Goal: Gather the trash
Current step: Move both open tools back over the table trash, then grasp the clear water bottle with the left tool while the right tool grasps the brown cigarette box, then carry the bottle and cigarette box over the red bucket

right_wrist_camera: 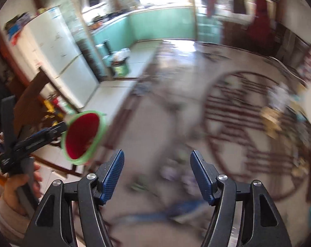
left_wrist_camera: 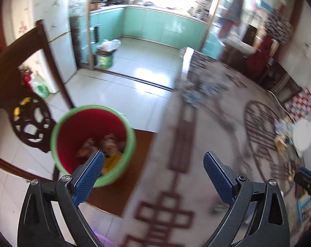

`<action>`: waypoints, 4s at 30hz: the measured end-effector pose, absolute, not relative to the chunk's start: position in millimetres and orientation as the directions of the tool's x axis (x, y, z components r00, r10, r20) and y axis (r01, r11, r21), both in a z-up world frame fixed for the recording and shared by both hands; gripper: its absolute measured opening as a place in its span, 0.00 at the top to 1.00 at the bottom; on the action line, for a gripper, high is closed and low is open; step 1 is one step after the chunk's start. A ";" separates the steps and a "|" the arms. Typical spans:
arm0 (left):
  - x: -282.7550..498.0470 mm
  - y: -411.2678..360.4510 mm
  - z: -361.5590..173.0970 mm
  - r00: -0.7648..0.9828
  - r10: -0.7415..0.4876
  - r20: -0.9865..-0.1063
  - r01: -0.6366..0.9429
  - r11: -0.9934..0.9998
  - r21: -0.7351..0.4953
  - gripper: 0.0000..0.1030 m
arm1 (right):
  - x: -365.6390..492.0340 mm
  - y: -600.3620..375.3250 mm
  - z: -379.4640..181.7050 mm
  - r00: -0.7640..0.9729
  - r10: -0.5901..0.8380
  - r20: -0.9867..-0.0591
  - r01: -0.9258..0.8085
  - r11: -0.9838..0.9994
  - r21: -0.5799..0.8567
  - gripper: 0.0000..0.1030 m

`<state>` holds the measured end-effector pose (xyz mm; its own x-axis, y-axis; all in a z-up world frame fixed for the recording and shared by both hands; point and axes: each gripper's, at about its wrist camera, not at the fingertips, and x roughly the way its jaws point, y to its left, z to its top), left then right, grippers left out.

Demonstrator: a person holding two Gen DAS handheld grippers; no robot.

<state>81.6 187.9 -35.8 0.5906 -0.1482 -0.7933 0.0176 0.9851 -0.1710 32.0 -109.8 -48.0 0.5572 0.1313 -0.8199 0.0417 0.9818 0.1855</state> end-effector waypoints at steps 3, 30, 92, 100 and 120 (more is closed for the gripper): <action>67.2 133.6 -35.6 0.545 -0.241 -0.803 0.139 0.970 -0.198 0.05 | 9.3 -179.3 -50.9 0.552 0.012 -0.834 0.186 0.973 0.137 0.36; -57.4 -117.6 -90.8 0.232 -0.327 -0.916 0.438 0.876 -0.202 0.04 | 63.8 -400.7 -162.6 0.393 -0.040 -0.919 0.292 0.953 0.084 0.81; 95.0 250.1 -47.5 0.561 0.007 -0.828 -0.135 0.987 -0.084 0.51 | 119.3 48.7 -5.1 0.588 0.134 -0.798 -0.195 0.981 0.021 0.80; 110.8 284.5 -58.7 0.550 0.053 -0.833 -0.202 0.977 -0.071 0.51 | 148.7 98.5 -22.2 0.537 0.242 -0.808 -0.301 0.950 0.084 0.80; 143.1 342.8 -77.7 0.527 0.124 -0.841 -0.314 0.948 -0.057 0.51 | 206.7 199.0 -91.7 0.378 0.348 -0.858 -0.458 0.876 0.154 0.80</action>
<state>143.1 342.8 -77.7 0.5266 0.1237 -0.8411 -0.3140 0.9477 -0.0572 206.7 199.0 -91.7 0.3784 0.3485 -0.8576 -0.4577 0.8757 0.1539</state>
